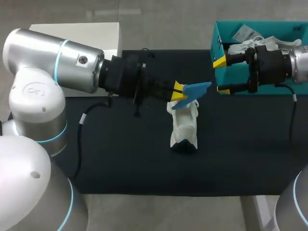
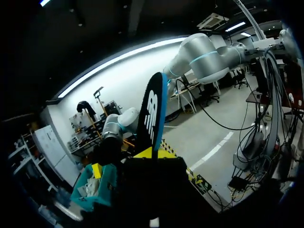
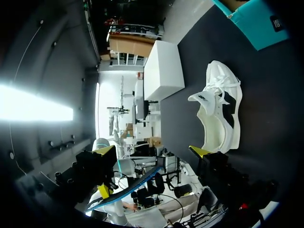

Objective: Take the shoe out of the shoebox, open the shoe tongue, remove and reinsert the insole, then place the shoe into the shoebox

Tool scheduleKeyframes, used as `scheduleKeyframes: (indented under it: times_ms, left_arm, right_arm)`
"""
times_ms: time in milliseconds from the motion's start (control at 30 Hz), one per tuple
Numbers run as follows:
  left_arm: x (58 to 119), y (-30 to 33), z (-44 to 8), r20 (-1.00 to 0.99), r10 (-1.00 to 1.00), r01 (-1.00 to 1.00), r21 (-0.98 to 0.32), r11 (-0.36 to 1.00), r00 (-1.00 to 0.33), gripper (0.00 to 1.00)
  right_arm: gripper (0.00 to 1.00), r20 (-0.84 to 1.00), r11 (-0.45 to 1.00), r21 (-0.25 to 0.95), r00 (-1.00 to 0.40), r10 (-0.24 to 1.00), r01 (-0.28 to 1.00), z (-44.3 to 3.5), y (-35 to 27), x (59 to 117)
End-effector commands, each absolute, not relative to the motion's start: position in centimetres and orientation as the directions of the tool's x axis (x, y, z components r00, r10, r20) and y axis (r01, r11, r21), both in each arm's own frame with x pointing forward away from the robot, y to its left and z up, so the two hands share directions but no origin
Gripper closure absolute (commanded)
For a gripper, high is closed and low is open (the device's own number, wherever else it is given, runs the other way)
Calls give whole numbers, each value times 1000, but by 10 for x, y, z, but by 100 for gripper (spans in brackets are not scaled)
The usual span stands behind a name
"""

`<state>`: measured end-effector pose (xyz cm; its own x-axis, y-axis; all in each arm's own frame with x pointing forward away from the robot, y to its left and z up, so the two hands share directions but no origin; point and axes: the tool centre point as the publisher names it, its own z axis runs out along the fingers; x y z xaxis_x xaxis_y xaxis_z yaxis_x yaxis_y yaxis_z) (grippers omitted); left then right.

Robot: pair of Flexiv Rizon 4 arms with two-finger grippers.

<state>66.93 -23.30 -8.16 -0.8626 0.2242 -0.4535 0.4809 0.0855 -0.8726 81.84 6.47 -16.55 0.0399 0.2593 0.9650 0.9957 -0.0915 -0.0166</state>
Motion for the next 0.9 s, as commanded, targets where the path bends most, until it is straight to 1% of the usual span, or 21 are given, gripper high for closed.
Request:
scheduleKeyframes:
  times_ms: [33,67,133,167,267,300,333,767,800,833,900]
  left_arm:
    - [684,-243,-93,-743,209,738,-664,-119,-636,100]
    - [687,-243,-94,-762,210,754,-643,-134,-612,100]
    - [693,-243,-94,-816,253,801,-569,-187,-520,100]
    - [695,-243,-94,-827,257,810,-552,-200,-500,100]
    - [707,-239,-96,-868,363,865,-440,-242,-339,100]
    - [709,-238,-96,-864,375,866,-441,-238,-336,100]
    - [710,-237,-95,-850,396,870,-449,-202,-346,100]
    - [710,-237,-95,-850,396,870,-449,-202,-346,100]
    - [712,-236,-100,-859,392,882,-428,-197,-330,100]
    - [714,-239,-103,-866,353,887,-430,-169,-353,100]
    - [718,-241,-108,-891,341,913,-373,-168,-301,100]
  right_arm:
    - [0,966,-98,-19,43,255,995,-169,68,819]
    - [0,966,-99,-20,45,254,995,-169,67,818]
    - [0,966,-104,-22,48,253,994,-170,67,817]
    - [0,966,-106,-23,49,253,994,-170,66,817]
    - [0,966,-115,-25,54,253,993,-171,64,815]
    - [0,966,-117,-26,55,253,993,-171,64,815]
    - [0,966,-118,-26,55,252,993,-172,64,815]
    - [0,973,-133,-9,39,229,991,-164,67,810]
    - [0,974,-145,-4,37,225,989,-163,67,809]
    - [0,974,-156,-3,38,222,988,-161,66,809]
    - [0,976,-176,6,32,214,984,-157,65,807]
